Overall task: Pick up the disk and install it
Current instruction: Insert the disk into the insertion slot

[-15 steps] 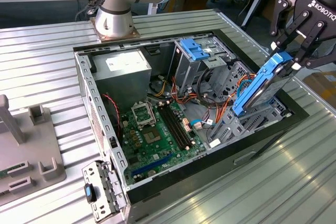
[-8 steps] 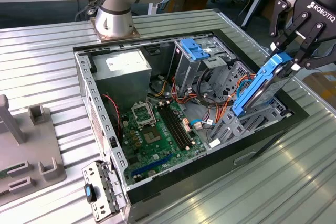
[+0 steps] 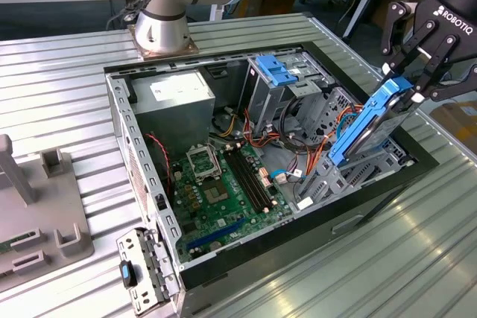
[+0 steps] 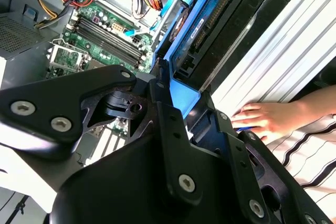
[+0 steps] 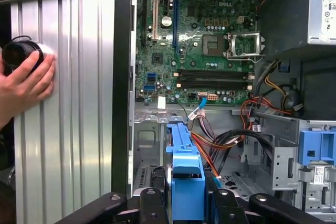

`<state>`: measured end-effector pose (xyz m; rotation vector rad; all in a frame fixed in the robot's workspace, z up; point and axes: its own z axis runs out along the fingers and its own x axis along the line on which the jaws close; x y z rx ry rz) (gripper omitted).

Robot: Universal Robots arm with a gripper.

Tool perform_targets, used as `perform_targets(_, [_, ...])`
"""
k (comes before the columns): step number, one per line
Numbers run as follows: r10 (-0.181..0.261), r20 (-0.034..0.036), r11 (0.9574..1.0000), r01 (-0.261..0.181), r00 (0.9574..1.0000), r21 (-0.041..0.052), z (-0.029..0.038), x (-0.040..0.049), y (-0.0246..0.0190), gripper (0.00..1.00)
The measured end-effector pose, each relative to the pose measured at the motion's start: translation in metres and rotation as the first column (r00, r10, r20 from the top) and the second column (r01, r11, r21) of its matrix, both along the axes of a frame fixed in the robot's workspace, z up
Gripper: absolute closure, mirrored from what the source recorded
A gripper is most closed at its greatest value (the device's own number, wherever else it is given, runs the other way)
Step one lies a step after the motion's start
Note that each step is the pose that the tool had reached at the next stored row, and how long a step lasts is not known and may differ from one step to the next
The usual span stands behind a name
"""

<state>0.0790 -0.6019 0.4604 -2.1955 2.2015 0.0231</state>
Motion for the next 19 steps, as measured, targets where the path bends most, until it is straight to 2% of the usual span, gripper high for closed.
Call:
perform_targets(1, [0.0, 0.0, 1.0, 0.0, 1.0, -0.0001, -0.0002, 0.0, 0.0, 0.63])
perform_targets(2, [0.0, 0.0005, 1.0, 0.0, 1.0, 0.0001, -0.0043, 0.0, -0.0001, 0.63])
perform_targets(7, [0.0, 0.0005, 1.0, 0.0, 1.0, 0.0, -0.0135, 0.0, -0.0001, 0.63])
perform_targets(8, [0.0, 0.0005, 1.0, 0.0, 1.0, -0.0001, -0.0176, 0.0, -0.0001, 0.63])
perform_targets(14, [0.0, 0.0005, 1.0, 0.0, 1.0, 0.0002, -0.0208, 0.0, -0.0001, 0.63])
perform_targets(15, [0.0, 0.0005, 1.0, 0.0, 1.0, 0.0, -0.0256, 0.0, -0.0001, 0.63])
perform_targets(17, [0.0, 0.0005, 1.0, 0.0, 1.0, 0.0, -0.0292, 0.0, -0.0001, 0.63])
perform_targets(19, [0.0, 0.0005, 1.0, 0.0, 1.0, 0.0, -0.0365, 0.0, -0.0001, 0.63])
